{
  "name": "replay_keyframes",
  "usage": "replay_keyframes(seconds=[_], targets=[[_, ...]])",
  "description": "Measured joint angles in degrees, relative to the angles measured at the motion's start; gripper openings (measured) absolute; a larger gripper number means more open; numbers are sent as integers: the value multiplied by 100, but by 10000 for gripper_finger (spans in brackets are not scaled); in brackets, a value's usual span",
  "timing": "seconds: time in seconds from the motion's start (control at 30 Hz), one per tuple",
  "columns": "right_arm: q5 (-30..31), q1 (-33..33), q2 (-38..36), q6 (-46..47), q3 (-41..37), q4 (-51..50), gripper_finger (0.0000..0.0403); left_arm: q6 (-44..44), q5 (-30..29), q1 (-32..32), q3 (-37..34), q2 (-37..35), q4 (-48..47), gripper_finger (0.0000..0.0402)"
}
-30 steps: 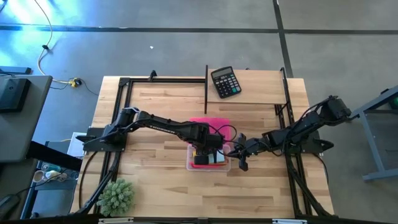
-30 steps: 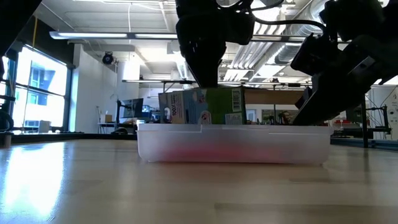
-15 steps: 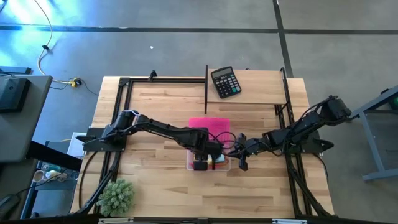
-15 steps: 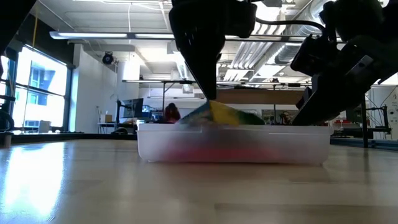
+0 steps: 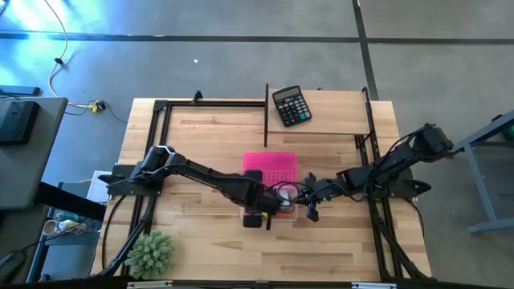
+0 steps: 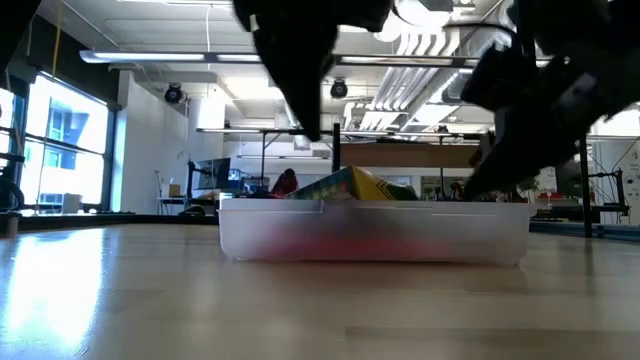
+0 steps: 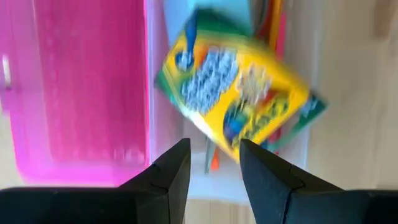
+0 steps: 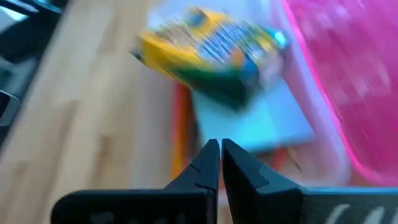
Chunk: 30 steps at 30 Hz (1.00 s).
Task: Pack school essentials
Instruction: Put the box of crayons into the supply box
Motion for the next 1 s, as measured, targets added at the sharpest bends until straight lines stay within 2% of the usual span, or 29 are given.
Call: replay_keyframes(seconds=[0.2, 0.4, 0.63, 0.83, 1.0], targets=[[2, 136, -4, -307, 509, -426, 11, -316, -121, -240, -158, -41, -384, 126], [22, 263, 146, -496, 836, -507, 11, -915, -105, -382, -726, -27, -713, 126], [-36, 275, 1033, -764, 1545, -611, 11, -1391, -192, -483, -1141, -28, -845, 126], [2, 255, 1753, -1029, 2431, -1244, 11, -1394, -231, -472, -1215, -26, -727, 126], [29, 260, 2101, -1118, 2841, -1442, 11, -1326, -126, -489, -1294, -26, -426, 126]])
